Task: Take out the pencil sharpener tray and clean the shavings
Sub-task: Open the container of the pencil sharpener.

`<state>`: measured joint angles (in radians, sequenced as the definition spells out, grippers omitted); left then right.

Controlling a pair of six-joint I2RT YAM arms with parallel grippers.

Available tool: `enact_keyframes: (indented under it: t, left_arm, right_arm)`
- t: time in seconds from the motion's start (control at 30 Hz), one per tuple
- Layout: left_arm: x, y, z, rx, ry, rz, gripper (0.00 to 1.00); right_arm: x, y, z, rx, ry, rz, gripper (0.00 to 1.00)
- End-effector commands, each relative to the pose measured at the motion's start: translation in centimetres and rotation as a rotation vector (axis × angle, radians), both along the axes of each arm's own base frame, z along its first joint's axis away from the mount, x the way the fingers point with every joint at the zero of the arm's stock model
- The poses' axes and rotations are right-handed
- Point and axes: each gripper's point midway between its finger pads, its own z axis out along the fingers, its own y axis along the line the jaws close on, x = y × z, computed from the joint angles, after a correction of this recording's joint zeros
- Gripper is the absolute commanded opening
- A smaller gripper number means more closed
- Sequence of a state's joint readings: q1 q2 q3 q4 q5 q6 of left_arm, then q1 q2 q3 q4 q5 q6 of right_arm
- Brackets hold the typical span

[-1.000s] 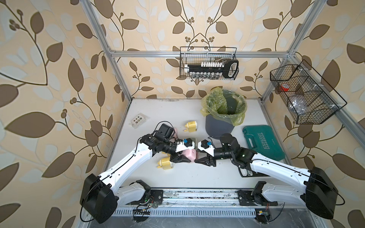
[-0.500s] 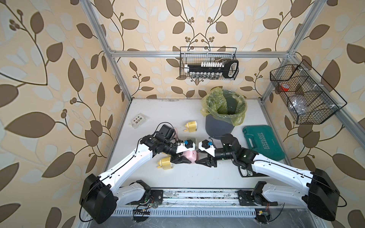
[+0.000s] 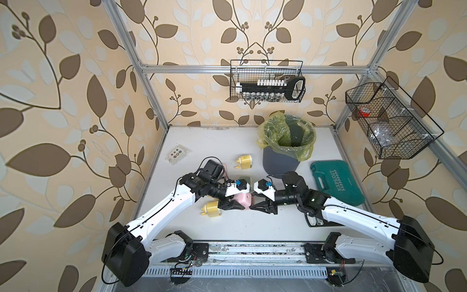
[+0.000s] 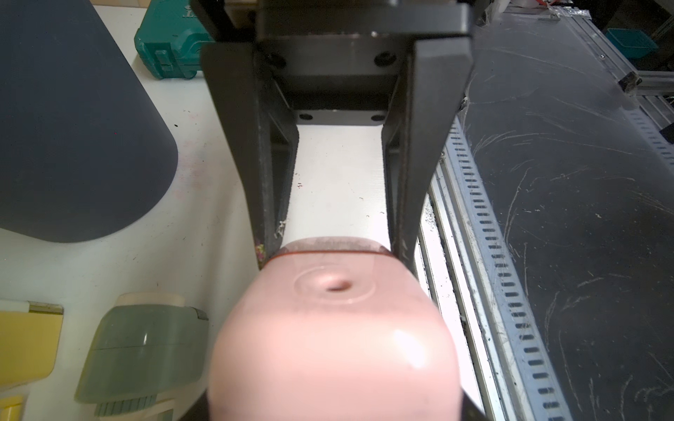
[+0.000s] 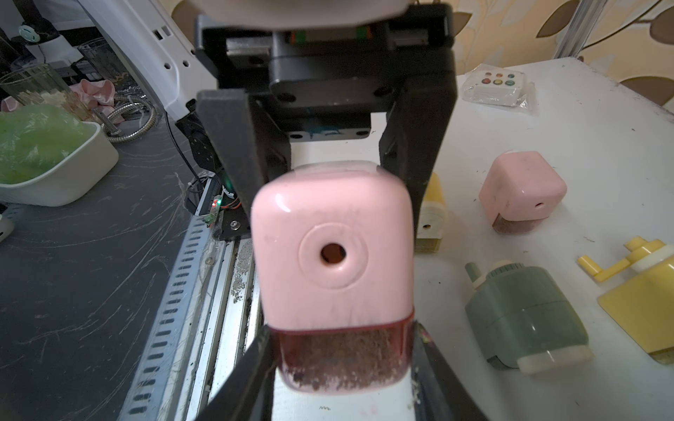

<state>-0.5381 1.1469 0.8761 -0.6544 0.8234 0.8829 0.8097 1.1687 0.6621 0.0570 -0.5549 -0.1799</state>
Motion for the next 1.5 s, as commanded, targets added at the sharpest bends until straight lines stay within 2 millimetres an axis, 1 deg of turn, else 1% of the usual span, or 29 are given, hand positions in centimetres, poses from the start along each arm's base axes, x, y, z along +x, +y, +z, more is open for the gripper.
enact_keyframes:
  t: [0.0, 0.03, 0.1, 0.13, 0.47, 0.6, 0.73, 1.0, 1.23, 1.47]
  left_arm:
    - [-1.2, -0.3, 1.1, -0.047, -0.014, -0.039, 0.0]
    - [-1.2, -0.2, 1.1, -0.046, -0.016, -0.039, 0.0]
    - [-1.2, -0.3, 1.0, -0.044, -0.015, -0.039, 0.0]
    - [-1.2, -0.3, 1.0, -0.044, -0.014, -0.039, 0.0]
    - [-1.2, -0.1, 0.1, 0.014, 0.0, -0.036, 0.0]
    - [-1.4, -0.1, 0.0, 0.035, 0.022, -0.049, 0.0]
    - [-1.7, 0.1, 0.0, 0.045, 0.036, -0.05, 0.0]
    - [-2.0, 0.8, 0.5, 0.063, 0.023, -0.024, 0.0]
    - [-2.1, 0.8, 0.9, 0.061, 0.027, -0.019, 0.0]
    - [-2.1, 1.1, 1.5, 0.058, 0.001, -0.007, 0.0]
  right_arm:
    - [0.8, 0.3, 0.7, 0.005, 0.012, -0.029, 0.24]
    - [0.8, 0.3, 0.8, 0.007, 0.013, -0.031, 0.19]
    - [0.8, 0.4, 0.9, 0.006, 0.017, -0.031, 0.05]
    - [0.8, 0.4, 0.9, 0.004, 0.019, -0.032, 0.0]
    - [0.6, 0.0, 1.6, 0.037, -0.009, -0.036, 0.0]
    - [0.6, -0.2, 2.2, 0.074, -0.031, -0.049, 0.0]
    - [0.6, -0.6, 2.4, 0.087, -0.038, -0.071, 0.0]
    - [-0.1, -1.5, 2.0, 0.095, -0.045, -0.078, 0.0]
    - [-0.5, -1.4, 2.2, 0.11, -0.045, -0.075, 0.0]
    - [-0.9, -1.6, 1.7, 0.079, -0.046, -0.077, 0.0]
